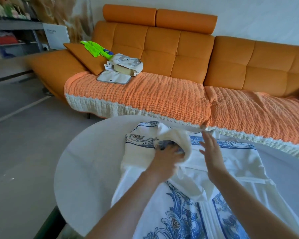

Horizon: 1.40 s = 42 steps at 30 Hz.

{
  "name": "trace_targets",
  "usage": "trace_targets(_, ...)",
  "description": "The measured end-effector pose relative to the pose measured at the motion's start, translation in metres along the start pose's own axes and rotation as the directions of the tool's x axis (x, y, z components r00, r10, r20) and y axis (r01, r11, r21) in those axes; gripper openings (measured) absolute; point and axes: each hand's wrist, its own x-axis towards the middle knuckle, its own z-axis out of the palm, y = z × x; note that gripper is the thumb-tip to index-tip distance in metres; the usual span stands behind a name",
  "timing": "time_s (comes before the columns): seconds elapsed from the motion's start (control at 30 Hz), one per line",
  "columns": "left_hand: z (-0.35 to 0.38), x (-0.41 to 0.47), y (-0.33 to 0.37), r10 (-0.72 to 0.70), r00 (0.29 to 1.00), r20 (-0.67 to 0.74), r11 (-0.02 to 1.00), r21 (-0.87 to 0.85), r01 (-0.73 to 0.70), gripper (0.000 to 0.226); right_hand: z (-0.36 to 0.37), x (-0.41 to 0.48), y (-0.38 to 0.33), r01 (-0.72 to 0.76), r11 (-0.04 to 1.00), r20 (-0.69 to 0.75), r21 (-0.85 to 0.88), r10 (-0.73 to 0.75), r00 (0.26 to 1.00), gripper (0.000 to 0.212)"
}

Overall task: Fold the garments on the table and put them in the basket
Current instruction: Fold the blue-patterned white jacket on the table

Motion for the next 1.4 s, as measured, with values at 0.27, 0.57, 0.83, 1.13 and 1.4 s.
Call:
trace_targets(0.27,0.041,-0.025,-0.005,0.021,0.999,0.036,0.995,0.095,-0.024,0.046,0.001,0.029,0.028,0.003,0.792,0.117,-0.611,0.086,0.989,0.083)
trace_targets(0.57,0.045,-0.024,-0.005,0.172,0.906,-0.386,0.962,-0.132,-0.239,0.032,0.042,0.053,0.034,0.213,0.333,0.207,-0.919,-0.055,0.977,0.034)
trace_targets(0.83,0.038,-0.03,-0.004,0.017,0.93,-0.368,0.989,-0.128,-0.068,0.038,-0.038,0.053,0.028,-0.106,0.881,-0.371,0.461,0.3,0.879,0.009)
trace_targets(1.13,0.032,-0.034,0.002,-0.133,0.927,-0.352,0.983,-0.165,0.078,0.032,-0.096,0.044,0.055,-0.385,0.745,-0.044,0.544,0.484,0.874,0.037)
trace_targets(1.4,-0.004,-0.016,-0.069,-0.489,0.805,-0.337,0.858,-0.352,0.374,0.023,-0.118,0.065,0.056,-0.4,0.91,-0.433,-0.11,0.318,0.843,0.076)
